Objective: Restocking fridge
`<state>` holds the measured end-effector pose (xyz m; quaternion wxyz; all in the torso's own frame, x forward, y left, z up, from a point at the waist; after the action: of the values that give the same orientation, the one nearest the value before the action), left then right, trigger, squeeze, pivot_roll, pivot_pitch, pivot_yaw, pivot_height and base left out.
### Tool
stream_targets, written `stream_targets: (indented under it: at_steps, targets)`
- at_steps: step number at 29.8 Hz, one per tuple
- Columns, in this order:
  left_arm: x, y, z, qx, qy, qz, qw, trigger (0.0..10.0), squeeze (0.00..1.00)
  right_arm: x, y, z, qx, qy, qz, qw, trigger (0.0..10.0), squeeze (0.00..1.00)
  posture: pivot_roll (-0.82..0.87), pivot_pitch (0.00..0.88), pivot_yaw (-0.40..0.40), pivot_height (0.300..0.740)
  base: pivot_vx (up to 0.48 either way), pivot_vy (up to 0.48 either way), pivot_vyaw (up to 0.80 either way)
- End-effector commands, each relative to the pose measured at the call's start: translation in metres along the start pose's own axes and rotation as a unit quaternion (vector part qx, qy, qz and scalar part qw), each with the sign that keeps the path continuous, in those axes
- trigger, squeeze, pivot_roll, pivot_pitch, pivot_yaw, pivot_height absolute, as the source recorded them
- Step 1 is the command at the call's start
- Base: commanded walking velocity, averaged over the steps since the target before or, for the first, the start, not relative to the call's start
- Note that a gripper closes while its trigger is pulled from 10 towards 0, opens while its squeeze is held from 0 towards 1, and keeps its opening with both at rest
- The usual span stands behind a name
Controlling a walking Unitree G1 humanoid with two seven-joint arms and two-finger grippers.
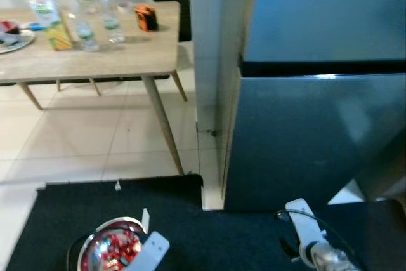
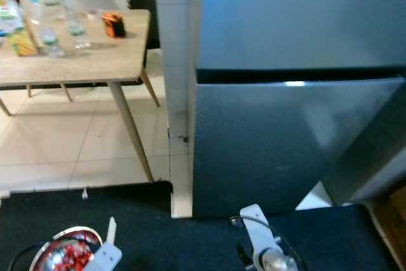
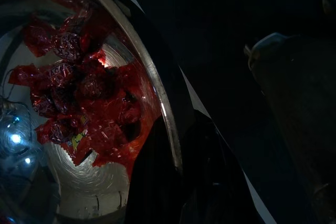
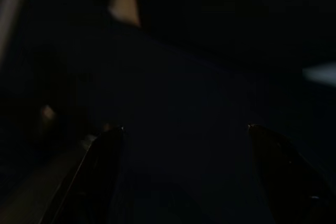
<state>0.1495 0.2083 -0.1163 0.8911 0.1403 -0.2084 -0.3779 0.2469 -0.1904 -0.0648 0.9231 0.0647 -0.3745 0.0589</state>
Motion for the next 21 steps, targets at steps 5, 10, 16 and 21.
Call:
stream_targets:
  at_steps: [5, 10, 16, 21]
  targets:
    - [0.0, -0.004, 0.0, -0.007, 0.001, -0.004, 1.0, 10.0, 0.0, 0.064, 0.015, -0.004, 0.101, -0.092, 0.004, 0.991, 10.0, 1.0, -0.02, 0.0, -0.002, 0.74, 0.0, 0.0, 0.0]
    - [0.001, -0.005, 0.0, -0.016, 0.003, 0.002, 1.0, 10.0, 0.0, 0.098, 0.03, -0.002, 0.173, -0.139, 0.015, 0.975, 10.0, 1.0, -0.02, 0.0, -0.002, 0.74, 0.0, -0.288, 0.0]
    - [0.0, -0.004, 0.0, -0.014, 0.006, 0.005, 1.0, 10.0, 0.0, 0.135, 0.057, 0.008, 0.291, -0.183, 0.038, 0.938, 10.0, 1.0, -0.02, 0.004, -0.004, 0.74, 0.0, -0.471, 0.0]
    - [-0.001, -0.005, 0.0, -0.01, 0.005, 0.018, 1.0, 10.0, 0.0, 0.176, 0.072, 0.022, 0.353, -0.233, 0.08, 0.903, 10.0, 0.0, -0.01, 0.006, -0.009, 0.74, 0.0, -0.257, 0.0]
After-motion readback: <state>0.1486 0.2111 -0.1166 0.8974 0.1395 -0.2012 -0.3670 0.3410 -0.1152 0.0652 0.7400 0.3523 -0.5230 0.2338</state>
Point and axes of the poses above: a point about 5 cm out from each wrist's last joint towards the gripper, its own z axis pointing back from the gripper into the wrist, its own x axis along the axis of the wrist's last joint, y = z × x, the point moved 2 cm from there along -z, pointing out of the wrist towards the gripper, and after that the axes turned 14 degrees about -z, right-handed, at the moved point
